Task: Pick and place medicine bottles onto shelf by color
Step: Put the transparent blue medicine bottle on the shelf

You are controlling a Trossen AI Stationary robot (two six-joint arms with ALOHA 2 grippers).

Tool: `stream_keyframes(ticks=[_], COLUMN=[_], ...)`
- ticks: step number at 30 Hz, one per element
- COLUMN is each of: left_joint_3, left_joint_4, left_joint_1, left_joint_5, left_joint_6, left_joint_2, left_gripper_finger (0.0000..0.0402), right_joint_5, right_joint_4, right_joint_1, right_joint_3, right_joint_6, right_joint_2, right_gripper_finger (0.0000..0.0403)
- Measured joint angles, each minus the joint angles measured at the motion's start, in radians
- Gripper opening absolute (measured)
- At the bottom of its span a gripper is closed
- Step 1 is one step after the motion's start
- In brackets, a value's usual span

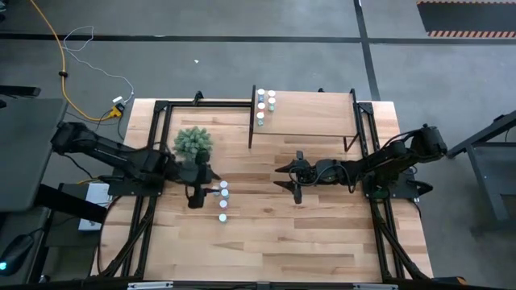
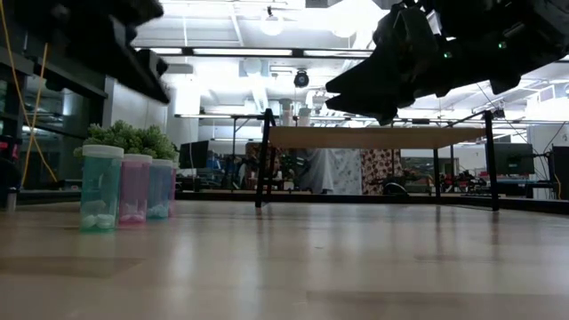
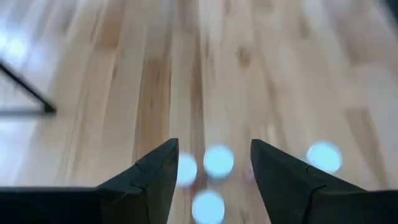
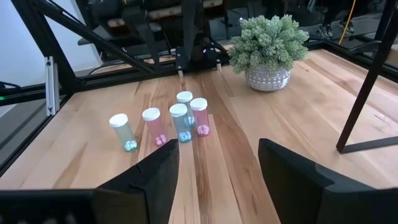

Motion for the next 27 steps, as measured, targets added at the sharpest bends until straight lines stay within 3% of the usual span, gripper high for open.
stream_keyframes(ticks=[11, 27], left_joint_3=[0.0, 0.0], left_joint_4=[-0.078, -0.089], left_joint_1=[-0.088, -0.098], left_joint_5=[-0.076, -0.126], left_joint_6=[-0.206, -0.236], left_joint_2=[0.118, 0.245], left_gripper_finger=[0.0202, 0.0202], right_joint_5=[0.0, 0.0], right_joint_4=[-0.016, -0.018], right_joint_1=[0.0, 0.0], right_joint_3=[0.0, 0.001], right_joint_6=[0.02, 0.021], right_joint_2=[0.0, 0.0], right_gripper_finger=[0.0211, 0.0211])
